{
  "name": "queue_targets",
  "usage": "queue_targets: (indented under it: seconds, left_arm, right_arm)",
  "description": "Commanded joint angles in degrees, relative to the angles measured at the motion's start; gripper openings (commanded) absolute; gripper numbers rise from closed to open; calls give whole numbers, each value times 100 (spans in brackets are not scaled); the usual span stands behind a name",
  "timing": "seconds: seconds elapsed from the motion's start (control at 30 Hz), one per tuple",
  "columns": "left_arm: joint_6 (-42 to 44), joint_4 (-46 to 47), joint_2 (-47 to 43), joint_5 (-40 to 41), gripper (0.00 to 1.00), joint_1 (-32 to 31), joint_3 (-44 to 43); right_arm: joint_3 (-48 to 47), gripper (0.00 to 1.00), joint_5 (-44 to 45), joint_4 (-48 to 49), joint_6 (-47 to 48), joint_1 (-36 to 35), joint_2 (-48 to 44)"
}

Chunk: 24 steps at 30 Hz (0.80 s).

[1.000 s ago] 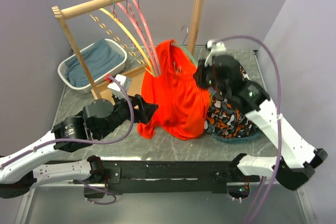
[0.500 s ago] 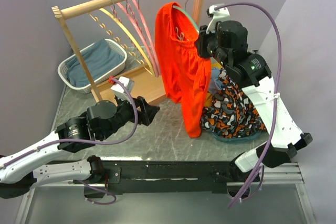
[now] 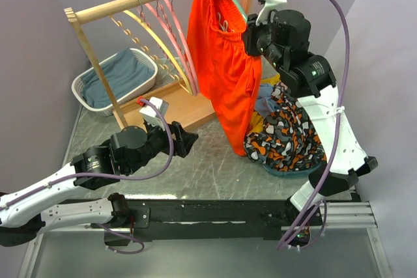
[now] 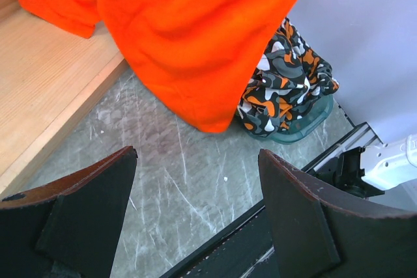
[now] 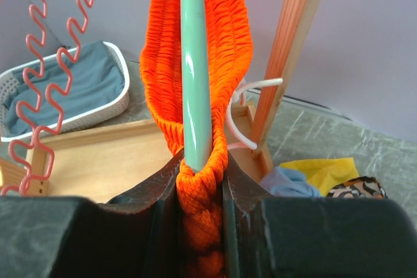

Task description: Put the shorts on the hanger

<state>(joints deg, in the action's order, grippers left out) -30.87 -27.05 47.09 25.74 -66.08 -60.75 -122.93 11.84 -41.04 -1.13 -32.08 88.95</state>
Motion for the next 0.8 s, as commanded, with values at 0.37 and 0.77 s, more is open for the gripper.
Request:
queue_targets:
  seconds: [0.37,0.77]
  left_arm:
    - [-94,209,-7,81,80,-19,-7]
    - [-252,384,37,212,84,-19,248]
  right_arm:
    - [-707,0,-348,1026,201,395,598]
    - [-12,70,-234,940,-431,413,-16]
